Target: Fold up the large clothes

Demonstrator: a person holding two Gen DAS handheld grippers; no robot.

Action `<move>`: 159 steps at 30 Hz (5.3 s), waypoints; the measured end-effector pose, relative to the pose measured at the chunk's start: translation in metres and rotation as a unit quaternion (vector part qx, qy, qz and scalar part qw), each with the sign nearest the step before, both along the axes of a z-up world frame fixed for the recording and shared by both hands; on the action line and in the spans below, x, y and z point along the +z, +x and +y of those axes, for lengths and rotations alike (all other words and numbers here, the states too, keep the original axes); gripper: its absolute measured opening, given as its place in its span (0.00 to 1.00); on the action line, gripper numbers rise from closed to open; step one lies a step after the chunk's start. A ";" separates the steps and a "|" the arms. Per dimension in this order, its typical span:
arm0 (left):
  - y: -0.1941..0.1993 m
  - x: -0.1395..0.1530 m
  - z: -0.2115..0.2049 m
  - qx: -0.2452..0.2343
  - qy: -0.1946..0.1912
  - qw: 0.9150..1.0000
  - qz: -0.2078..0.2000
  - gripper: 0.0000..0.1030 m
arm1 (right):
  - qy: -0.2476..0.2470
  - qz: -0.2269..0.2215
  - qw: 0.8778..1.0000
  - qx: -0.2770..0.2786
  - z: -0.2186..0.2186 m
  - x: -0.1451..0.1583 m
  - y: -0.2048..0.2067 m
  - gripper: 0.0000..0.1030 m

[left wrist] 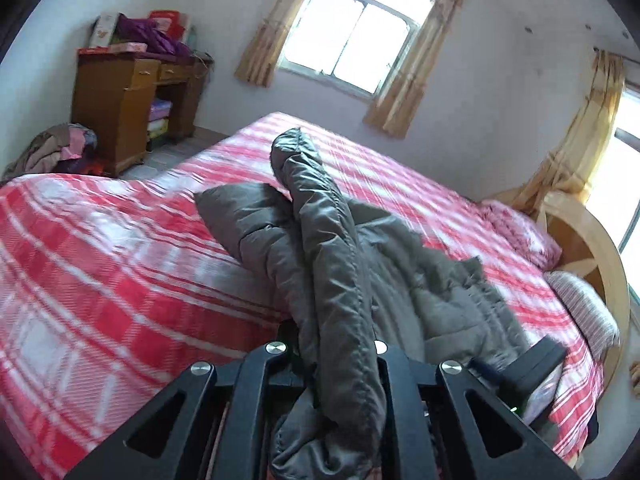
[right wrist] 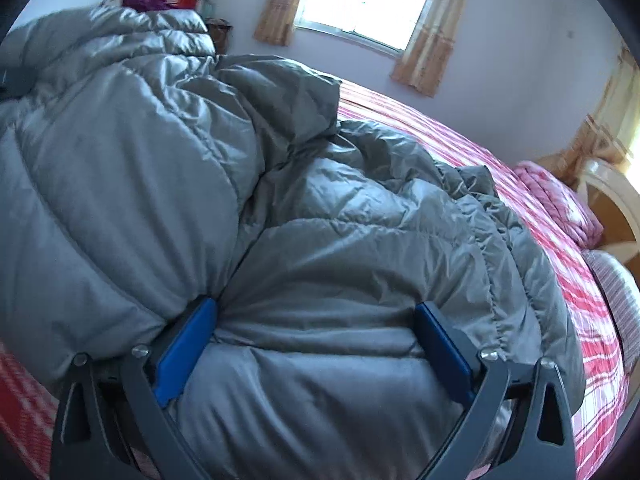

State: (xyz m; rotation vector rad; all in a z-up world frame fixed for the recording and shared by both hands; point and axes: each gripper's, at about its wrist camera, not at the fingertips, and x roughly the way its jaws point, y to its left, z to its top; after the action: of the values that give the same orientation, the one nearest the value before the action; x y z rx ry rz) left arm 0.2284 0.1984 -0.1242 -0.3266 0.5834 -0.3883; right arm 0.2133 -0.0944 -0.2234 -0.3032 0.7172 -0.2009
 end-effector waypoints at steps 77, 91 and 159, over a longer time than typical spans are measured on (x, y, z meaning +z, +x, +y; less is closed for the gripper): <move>0.141 -0.043 -0.247 0.096 0.272 0.957 0.036 0.97 | 0.198 -0.031 0.974 -0.107 -0.181 0.065 0.078 0.65; 0.150 -0.069 -0.251 0.103 0.275 0.955 0.049 0.99 | 0.211 -0.037 0.971 -0.108 -0.187 0.044 0.081 0.65; 0.182 -0.029 -0.233 0.054 0.222 0.972 0.052 0.99 | 0.207 -0.078 0.975 -0.032 -0.160 0.106 0.097 0.64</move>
State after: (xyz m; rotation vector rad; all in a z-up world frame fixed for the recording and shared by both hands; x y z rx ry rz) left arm 0.4101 -0.0347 -0.1532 0.0526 0.7333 -0.1279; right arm 0.3101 -0.2544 -0.1177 0.1338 0.5962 -0.1305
